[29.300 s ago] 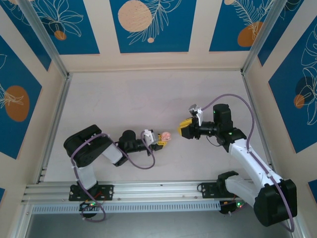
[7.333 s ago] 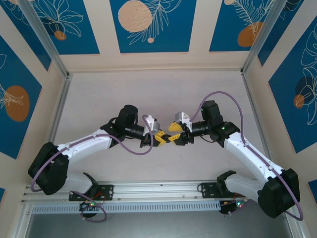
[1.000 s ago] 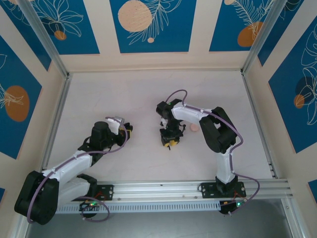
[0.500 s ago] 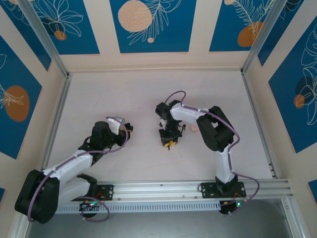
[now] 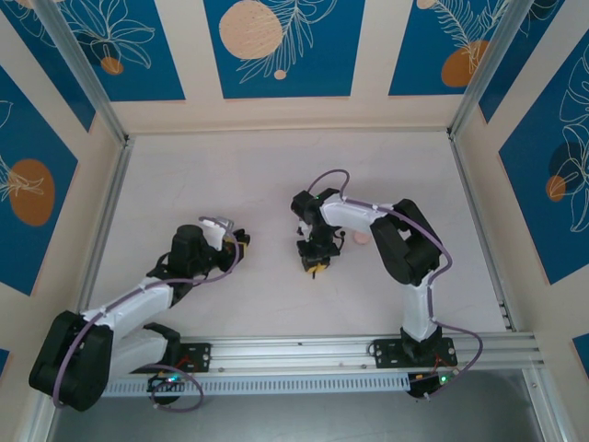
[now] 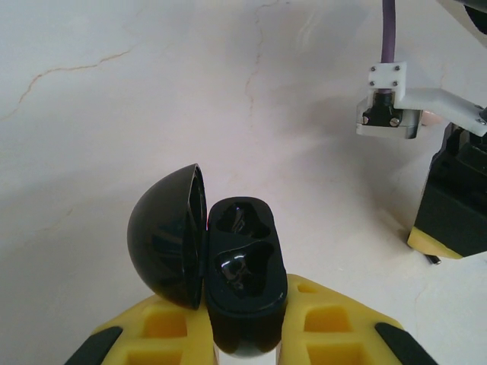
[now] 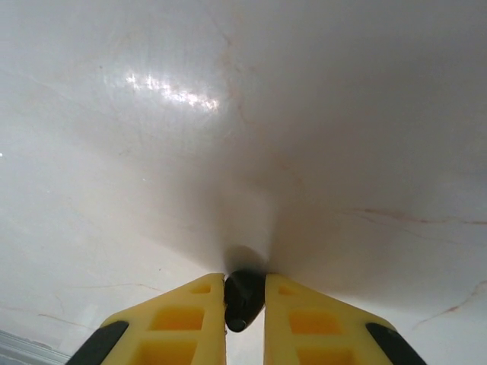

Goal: Insert wireless bluetooth earbuds into charging case

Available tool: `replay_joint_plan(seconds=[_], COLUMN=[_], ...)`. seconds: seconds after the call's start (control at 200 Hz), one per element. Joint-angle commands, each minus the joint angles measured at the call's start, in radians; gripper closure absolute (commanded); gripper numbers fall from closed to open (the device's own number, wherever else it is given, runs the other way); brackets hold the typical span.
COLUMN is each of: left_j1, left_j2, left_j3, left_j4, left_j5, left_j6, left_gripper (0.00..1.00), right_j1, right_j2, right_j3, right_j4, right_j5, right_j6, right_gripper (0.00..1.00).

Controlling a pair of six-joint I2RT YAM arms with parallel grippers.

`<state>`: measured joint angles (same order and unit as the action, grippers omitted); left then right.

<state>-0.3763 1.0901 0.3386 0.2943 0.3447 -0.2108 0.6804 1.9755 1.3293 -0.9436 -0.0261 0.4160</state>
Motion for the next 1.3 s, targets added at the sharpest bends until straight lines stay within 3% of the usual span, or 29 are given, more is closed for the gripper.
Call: replay_joint_plan(seconds=[0.0, 0.175, 0.47, 0.69, 0.98, 1.295], left_j1=[-0.010, -0.061, -0.150, -0.176, -0.206, -0.211], left_j2=[0.025, 0.108, 0.242, 0.353, 0.445, 0.505], left_j3=[-0.017, -0.042, -0.006, 0.023, 0.078, 0.120], left_j4=[0.143, 0.321, 0.443, 0.579, 0.655, 0.718], left_j5=[0.085, 0.172, 0.331, 0.414, 0.459, 0.474], left_j6=[0.032, 0.076, 0.209, 0.210, 0.206, 0.156], left_gripper=[0.87, 0.87, 0.86, 0.86, 0.86, 0.86], right_j1=[0.001, -0.004, -0.007, -0.008, -0.007, 0.028], right_j2=[-0.071, -0.214, -0.467, -0.629, -0.786, -0.845], right_j3=[-0.062, -0.150, -0.322, -0.449, -0.598, -0.626], right_j4=[0.085, 0.218, 0.464, 0.640, 0.857, 0.933], right_j5=[0.031, 0.043, 0.077, 0.083, 0.031, -0.005], right_j6=[0.019, 0.014, -0.083, -0.164, -0.216, -0.259], right_gripper=[0.85, 0.85, 0.85, 0.85, 0.85, 0.85])
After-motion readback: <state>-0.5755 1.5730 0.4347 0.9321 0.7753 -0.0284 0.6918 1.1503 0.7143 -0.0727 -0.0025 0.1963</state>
